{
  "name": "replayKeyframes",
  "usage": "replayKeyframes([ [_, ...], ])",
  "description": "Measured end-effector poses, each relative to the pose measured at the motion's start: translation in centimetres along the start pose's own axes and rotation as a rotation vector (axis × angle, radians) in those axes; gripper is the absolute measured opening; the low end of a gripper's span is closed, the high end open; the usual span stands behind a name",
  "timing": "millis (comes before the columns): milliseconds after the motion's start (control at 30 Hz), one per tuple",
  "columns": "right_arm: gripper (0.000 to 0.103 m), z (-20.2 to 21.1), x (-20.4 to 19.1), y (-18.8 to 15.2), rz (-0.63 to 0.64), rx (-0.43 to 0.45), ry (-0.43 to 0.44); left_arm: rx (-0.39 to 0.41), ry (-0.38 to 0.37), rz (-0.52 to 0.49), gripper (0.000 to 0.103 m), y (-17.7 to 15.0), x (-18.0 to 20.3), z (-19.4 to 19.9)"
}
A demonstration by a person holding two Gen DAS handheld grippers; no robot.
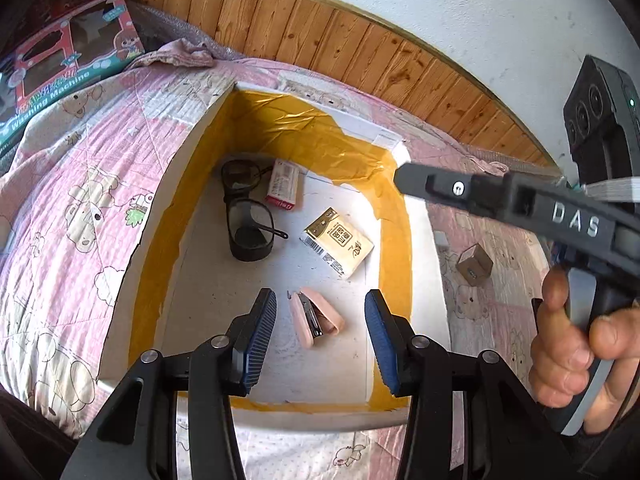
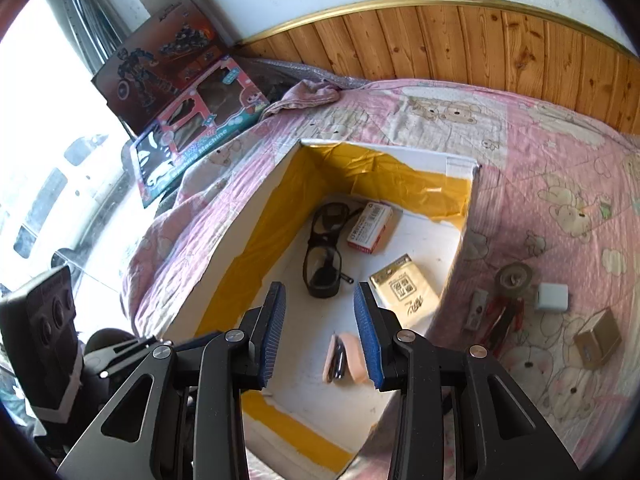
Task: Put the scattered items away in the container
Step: 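Withdraw both open tools from the box toward the remaining items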
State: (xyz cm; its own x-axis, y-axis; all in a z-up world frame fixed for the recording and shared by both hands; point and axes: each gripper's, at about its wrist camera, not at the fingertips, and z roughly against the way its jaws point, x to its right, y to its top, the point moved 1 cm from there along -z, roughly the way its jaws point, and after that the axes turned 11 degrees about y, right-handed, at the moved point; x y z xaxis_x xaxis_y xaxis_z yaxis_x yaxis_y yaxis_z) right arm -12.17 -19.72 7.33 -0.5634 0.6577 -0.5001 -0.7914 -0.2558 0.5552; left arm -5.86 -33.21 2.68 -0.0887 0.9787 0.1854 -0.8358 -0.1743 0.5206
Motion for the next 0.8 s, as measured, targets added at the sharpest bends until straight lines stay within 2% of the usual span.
replayKeyframes([
  [233, 0.038, 5.0, 2.4, -6.6, -0.110, 0.109, 0.018, 0.081, -0.008, -0.112, 0.047, -1.9, 3.2, 3.5],
  [367, 0.038, 7.3, 5.2, -9.6, -0.225, 0.165, 0.007, 0.082, -0.055, -0.146, 0.047, -2.6, 5.4, 4.1],
  [467, 0.039, 7.9, 7.2, -11.4, -0.289, 0.174, -0.008, 0.075, -0.085, -0.182, 0.047, -3.2, 7.5, 4.2],
  [700, 0.040, 9.4, 10.5, -13.3, -0.379, 0.206, -0.055, 0.041, -0.149, -0.249, 0.048, -4.0, 12.8, 3.0],
  [800, 0.040, 10.7, 12.1, -13.3, -0.414, 0.231, -0.081, 0.036, -0.152, -0.274, 0.048, -3.8, 14.7, 2.0],
])
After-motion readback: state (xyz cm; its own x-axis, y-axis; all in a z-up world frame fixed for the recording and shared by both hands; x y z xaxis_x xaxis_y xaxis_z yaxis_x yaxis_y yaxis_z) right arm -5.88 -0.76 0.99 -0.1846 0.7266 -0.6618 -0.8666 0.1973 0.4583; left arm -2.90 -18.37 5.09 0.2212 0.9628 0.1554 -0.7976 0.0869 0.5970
